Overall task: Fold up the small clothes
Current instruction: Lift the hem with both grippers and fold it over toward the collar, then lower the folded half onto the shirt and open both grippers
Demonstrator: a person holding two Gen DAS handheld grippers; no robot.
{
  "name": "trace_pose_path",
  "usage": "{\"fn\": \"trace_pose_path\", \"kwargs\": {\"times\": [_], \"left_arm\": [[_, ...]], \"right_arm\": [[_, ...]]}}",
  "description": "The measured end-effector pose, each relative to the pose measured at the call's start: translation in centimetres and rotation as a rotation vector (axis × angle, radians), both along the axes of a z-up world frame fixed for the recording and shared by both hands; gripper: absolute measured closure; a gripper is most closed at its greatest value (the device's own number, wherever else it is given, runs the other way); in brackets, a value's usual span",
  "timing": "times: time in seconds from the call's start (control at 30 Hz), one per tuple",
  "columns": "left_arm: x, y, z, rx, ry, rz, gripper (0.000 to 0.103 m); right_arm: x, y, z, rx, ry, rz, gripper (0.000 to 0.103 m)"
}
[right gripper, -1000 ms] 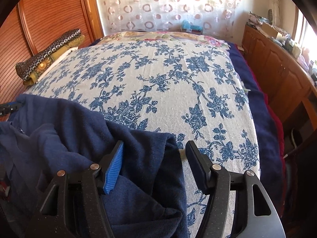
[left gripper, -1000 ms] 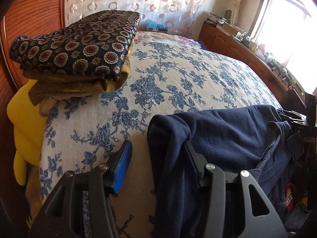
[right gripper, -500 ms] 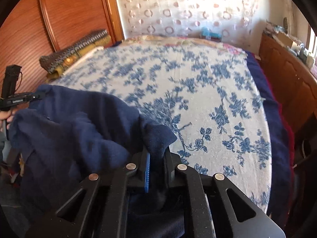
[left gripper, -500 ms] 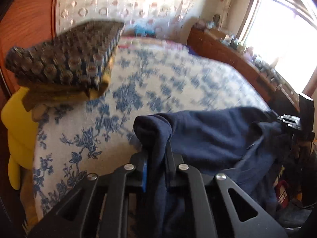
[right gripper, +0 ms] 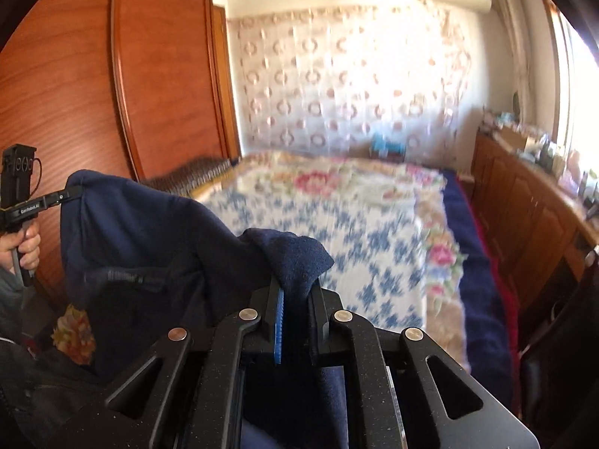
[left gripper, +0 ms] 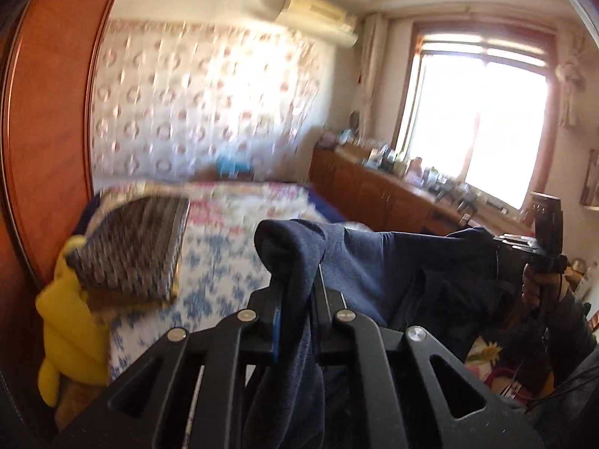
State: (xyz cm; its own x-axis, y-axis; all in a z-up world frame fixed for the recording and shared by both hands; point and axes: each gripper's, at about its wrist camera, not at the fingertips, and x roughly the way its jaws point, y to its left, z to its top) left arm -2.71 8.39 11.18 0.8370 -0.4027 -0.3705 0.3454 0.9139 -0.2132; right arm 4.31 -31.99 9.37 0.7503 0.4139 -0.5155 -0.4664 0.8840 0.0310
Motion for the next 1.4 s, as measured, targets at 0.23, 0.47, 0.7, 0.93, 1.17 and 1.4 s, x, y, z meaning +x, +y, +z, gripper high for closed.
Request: {"fn": "trace_pose_path", "kwargs": {"times": [0.23, 0.47, 0.7, 0.93, 1.17, 1.4], "left_arm": [[-3.0, 0.1, 6.9, -0.003, -0.172, -0.007, 0.095], [-4.1, 1.3, 10.9, -0.012, -0.285, 0.015, 0.095], [-3.0, 2.8, 12.5, 0.003, -0.318, 0.049, 0.094], [5.1, 2.6, 9.6, 0.061, -0.220, 0.115, 0.094], [19.6, 0.9, 0.0, 0.178, -0.024, 0.173, 0.082], [23.0, -0.6, -8.9, 0.208, 0.177, 0.133, 0.061]], "right_arm": [[-3.4, -0.9, 7.6, 0.028, -0.152, 0.009, 0.096], [-6.5, -0.8, 13.8, 0.018, -0.311, 0.017, 0.097], [-6.2, -0.5, 16.7, -0.010, -0.373, 0.018, 0.097], [1.8, 0.0, 16.1, -0.062, -0.291, -0.016, 0.097], [19.6, 1.2, 6.8, -0.147, -0.091, -0.115, 0.090], [27.2, 1.1, -4.8, -0.239, 0.098, -0.194, 0.060]]}}
